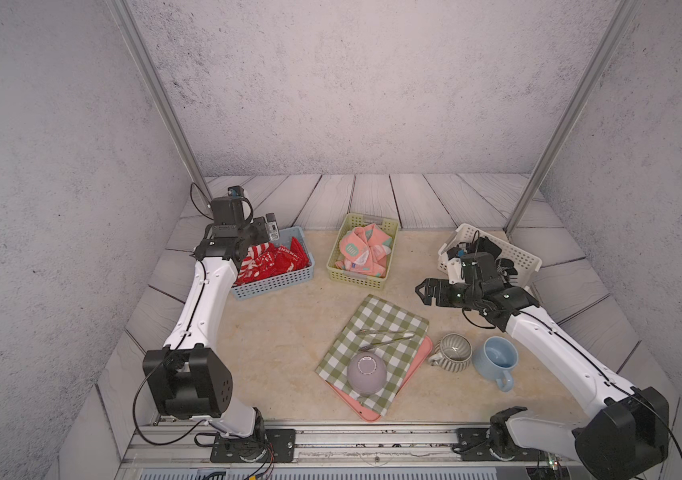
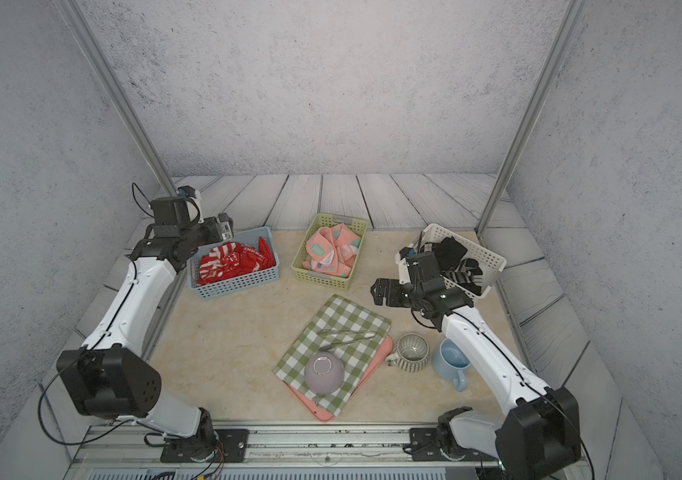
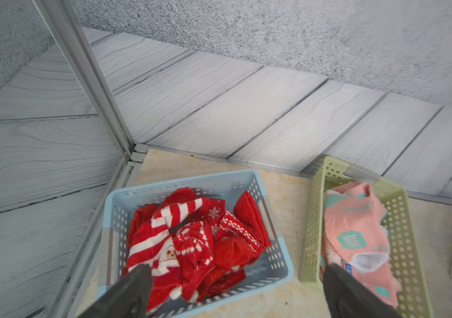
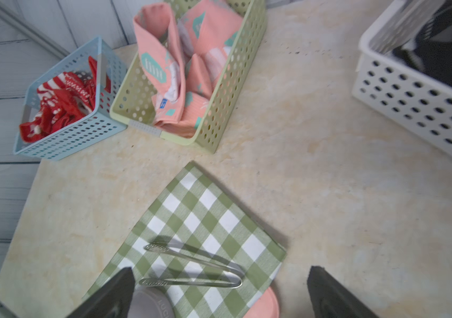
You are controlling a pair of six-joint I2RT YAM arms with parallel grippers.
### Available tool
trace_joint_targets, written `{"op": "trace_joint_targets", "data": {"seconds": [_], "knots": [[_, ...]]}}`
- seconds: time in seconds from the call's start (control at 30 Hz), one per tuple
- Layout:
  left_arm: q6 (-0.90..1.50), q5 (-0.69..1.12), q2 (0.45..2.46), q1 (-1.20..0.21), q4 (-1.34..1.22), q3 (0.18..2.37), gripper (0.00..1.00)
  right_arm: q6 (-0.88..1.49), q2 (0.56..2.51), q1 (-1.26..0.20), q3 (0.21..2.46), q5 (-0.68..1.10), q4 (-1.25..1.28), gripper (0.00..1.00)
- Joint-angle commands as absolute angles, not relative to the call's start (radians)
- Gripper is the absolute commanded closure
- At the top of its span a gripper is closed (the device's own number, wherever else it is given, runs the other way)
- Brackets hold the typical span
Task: Sort the socks into the basket by color
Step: Reset both arms
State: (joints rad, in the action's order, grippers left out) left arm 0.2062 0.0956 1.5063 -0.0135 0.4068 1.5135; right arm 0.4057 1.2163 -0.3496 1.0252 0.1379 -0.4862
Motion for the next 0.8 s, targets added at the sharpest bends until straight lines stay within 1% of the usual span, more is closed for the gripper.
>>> {"op": "trace_joint_targets", "data": {"seconds": [0.0,0.1,0.2,0.33,0.5,0.6,0.63,0.7,0.77], "knots": [[0.184,0.104,1.436,-0.048,0.431,1.461,0.00,0.367,1.182,-0.340,1.002,0.002,-0.470,0.01],[0.183,0.106,1.356,-0.082,0.419,1.384,0.00,0.367,1.168,-0.335,0.972,-0.084,-0.448,0.01],[0.163,0.096,1.288,-0.131,0.402,1.309,0.00,0.346,1.116,-0.316,0.891,-0.072,-0.336,0.01],[0.130,0.074,1.224,-0.192,0.371,1.202,0.00,0.307,1.056,-0.313,0.792,-0.124,-0.212,0.01],[0.141,0.091,1.167,-0.214,0.306,1.086,0.00,0.243,1.052,-0.311,0.768,-0.224,-0.223,0.01],[0.104,0.069,1.157,-0.258,0.296,1.058,0.00,0.229,1.059,-0.310,0.760,-0.328,-0.244,0.01],[0.094,0.063,1.156,-0.271,0.287,1.048,0.00,0.243,1.052,-0.308,0.747,-0.387,-0.232,0.01],[0.094,0.068,1.154,-0.281,0.261,1.022,0.00,0.297,1.029,-0.303,0.703,-0.493,-0.170,0.01],[0.106,0.065,1.157,-0.282,0.236,0.994,0.00,0.312,1.011,-0.291,0.648,-0.534,-0.081,0.01]]}}
